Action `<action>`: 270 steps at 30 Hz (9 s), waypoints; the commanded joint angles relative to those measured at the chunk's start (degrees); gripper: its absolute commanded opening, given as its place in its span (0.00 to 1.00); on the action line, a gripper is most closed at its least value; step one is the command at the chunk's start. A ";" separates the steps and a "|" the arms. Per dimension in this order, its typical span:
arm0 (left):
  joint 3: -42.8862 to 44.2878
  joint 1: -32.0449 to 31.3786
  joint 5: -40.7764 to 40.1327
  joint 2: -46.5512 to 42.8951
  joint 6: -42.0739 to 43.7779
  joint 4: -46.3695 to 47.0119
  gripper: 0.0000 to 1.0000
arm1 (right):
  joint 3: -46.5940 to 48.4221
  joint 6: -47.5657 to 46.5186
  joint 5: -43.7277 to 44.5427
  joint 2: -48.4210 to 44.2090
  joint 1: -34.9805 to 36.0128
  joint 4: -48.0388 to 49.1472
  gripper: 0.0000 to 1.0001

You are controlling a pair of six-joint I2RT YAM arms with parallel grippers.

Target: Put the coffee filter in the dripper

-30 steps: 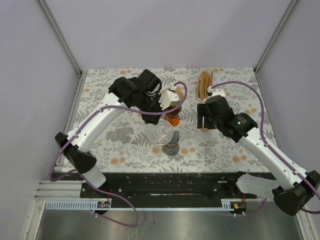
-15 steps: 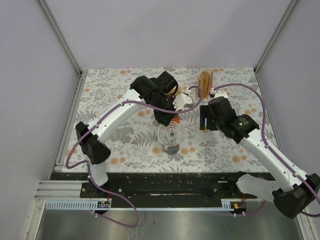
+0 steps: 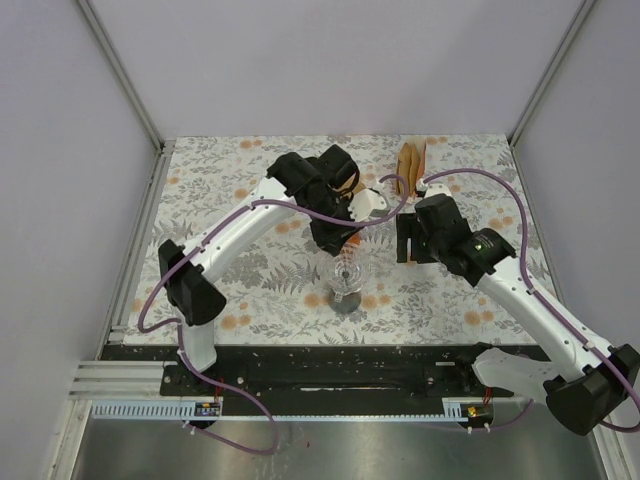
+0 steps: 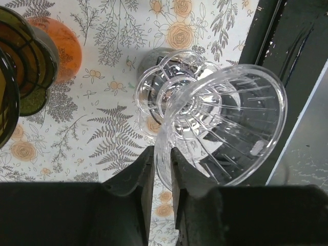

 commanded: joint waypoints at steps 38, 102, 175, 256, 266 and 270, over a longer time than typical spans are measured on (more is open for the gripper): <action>-17.96 28.58 -10.83 -27.93 -12.97 26.68 0.85 | 20.43 -10.01 2.49 18.35 -13.06 14.99 0.49; -53.06 45.20 -12.78 -27.07 -22.38 58.26 0.94 | 70.10 -20.30 8.73 77.77 -19.57 7.79 0.13; -16.67 3.28 -30.27 -29.62 -23.96 40.07 0.85 | 41.71 2.99 5.65 23.81 20.60 13.76 0.00; -15.34 9.17 -10.05 -38.32 -27.54 25.03 0.99 | 59.29 2.64 -12.89 30.48 14.45 -43.80 0.00; -21.42 9.79 -2.94 -36.91 -36.53 28.38 0.95 | 54.56 1.59 -15.96 30.32 14.45 -47.23 0.00; -22.12 9.79 0.13 -35.86 -37.93 29.52 0.95 | 48.58 1.76 -16.50 28.74 14.45 -47.23 0.00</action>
